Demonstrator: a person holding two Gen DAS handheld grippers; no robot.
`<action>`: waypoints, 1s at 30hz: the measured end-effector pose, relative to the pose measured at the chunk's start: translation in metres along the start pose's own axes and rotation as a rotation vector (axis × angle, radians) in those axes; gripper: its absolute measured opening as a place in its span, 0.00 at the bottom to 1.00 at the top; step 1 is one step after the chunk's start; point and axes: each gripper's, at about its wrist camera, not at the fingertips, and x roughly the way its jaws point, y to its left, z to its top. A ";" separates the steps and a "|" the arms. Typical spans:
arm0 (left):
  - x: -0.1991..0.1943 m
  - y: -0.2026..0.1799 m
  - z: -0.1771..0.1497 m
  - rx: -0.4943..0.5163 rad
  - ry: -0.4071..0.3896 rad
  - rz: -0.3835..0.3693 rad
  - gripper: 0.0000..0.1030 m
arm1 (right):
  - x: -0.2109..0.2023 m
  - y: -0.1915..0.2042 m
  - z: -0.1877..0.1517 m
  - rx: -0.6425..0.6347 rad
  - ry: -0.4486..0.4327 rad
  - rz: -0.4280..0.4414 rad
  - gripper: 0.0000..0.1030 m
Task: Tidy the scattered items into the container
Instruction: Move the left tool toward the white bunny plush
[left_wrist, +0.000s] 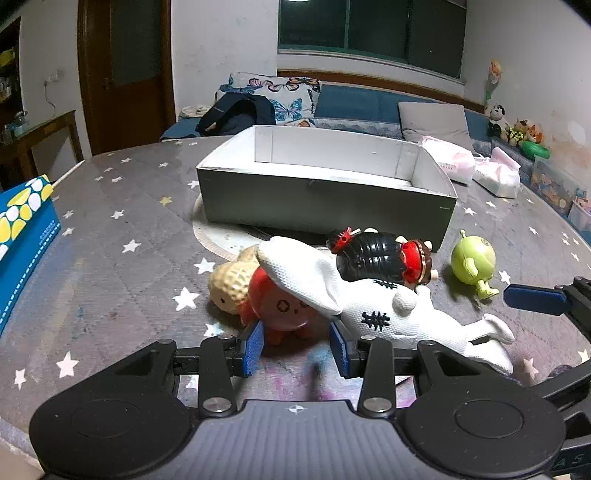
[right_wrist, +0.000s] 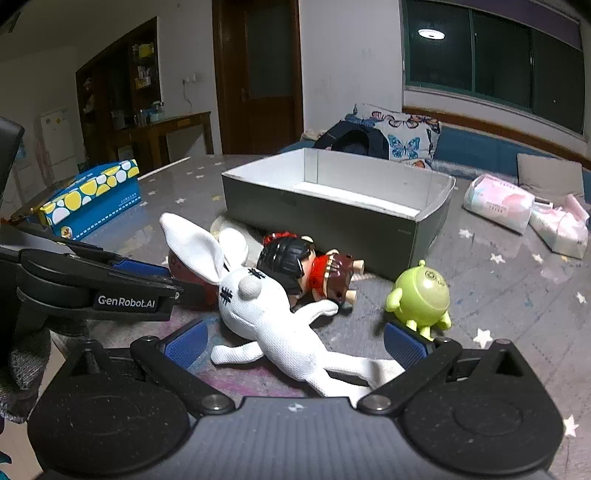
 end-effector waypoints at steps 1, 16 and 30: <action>0.001 0.000 0.000 0.000 0.001 -0.004 0.40 | 0.002 0.000 -0.001 0.003 0.006 0.000 1.00; 0.000 0.000 -0.005 0.001 0.002 -0.027 0.40 | 0.007 0.005 -0.004 -0.001 0.021 0.013 0.99; -0.008 -0.005 -0.009 0.014 -0.010 -0.009 0.40 | -0.004 0.004 -0.010 0.008 0.001 0.003 0.99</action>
